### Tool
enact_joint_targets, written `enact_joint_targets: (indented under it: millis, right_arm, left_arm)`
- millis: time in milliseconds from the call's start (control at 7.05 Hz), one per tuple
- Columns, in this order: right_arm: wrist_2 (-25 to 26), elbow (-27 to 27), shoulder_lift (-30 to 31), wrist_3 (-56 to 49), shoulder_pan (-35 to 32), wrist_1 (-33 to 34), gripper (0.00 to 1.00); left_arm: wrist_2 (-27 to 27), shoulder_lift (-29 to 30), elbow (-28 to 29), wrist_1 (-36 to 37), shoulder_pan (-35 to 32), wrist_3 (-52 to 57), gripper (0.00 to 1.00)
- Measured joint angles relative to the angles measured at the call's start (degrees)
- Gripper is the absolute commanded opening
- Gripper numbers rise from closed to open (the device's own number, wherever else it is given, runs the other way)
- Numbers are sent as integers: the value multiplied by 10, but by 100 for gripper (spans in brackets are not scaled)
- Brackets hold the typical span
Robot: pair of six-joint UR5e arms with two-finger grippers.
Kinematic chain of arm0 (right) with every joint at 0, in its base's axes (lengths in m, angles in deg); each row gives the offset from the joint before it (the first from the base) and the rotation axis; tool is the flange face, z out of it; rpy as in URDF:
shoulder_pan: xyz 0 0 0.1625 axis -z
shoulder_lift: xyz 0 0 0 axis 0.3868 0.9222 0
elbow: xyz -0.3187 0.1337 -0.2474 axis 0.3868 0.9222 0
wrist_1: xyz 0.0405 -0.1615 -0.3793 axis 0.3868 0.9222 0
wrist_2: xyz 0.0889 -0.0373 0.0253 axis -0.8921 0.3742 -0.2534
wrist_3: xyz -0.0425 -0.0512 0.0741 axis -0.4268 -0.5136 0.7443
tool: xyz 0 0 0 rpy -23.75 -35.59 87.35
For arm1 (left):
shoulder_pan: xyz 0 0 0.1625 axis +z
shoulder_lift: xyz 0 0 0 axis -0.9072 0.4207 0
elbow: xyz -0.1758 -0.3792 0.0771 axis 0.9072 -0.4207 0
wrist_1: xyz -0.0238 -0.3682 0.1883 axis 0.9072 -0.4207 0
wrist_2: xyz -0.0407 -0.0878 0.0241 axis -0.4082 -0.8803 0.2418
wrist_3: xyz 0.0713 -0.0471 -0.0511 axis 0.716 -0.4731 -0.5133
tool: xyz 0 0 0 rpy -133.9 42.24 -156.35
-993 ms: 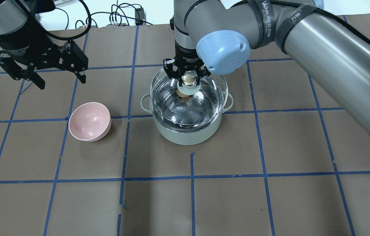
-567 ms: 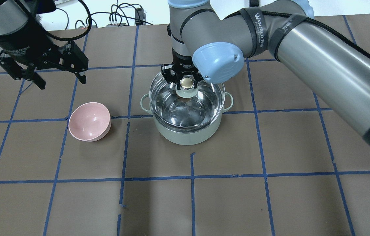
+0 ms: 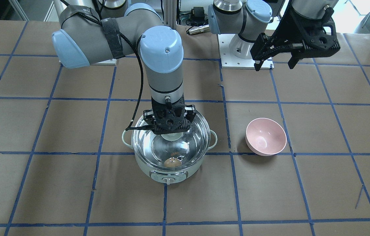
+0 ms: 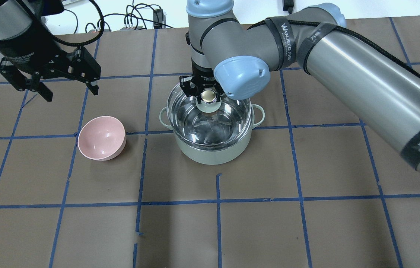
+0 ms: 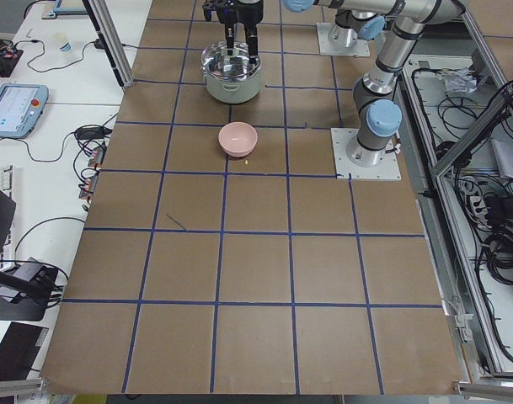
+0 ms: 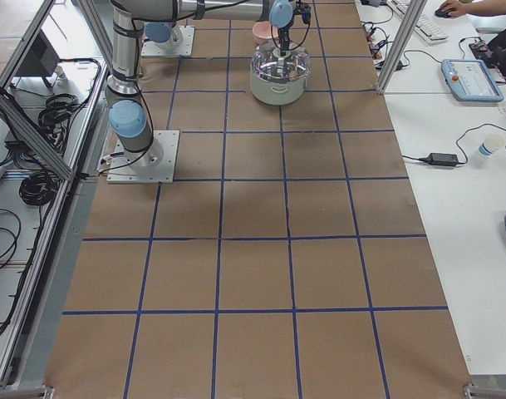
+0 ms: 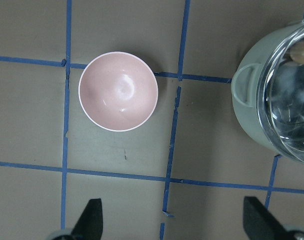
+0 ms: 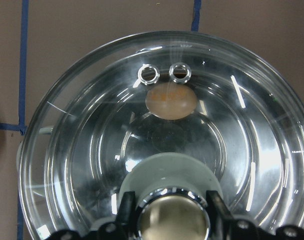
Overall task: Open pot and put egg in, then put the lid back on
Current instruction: 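Lower the lid onto the pot and open the right gripper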
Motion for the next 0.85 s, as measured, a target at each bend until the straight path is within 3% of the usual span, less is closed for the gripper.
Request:
enact_joint_targets:
  millis: [851]
  right_arm:
    - [8, -19, 2, -8, -2, 16, 7]
  left_arm:
    - [-1, 0, -1, -1, -1, -1, 100]
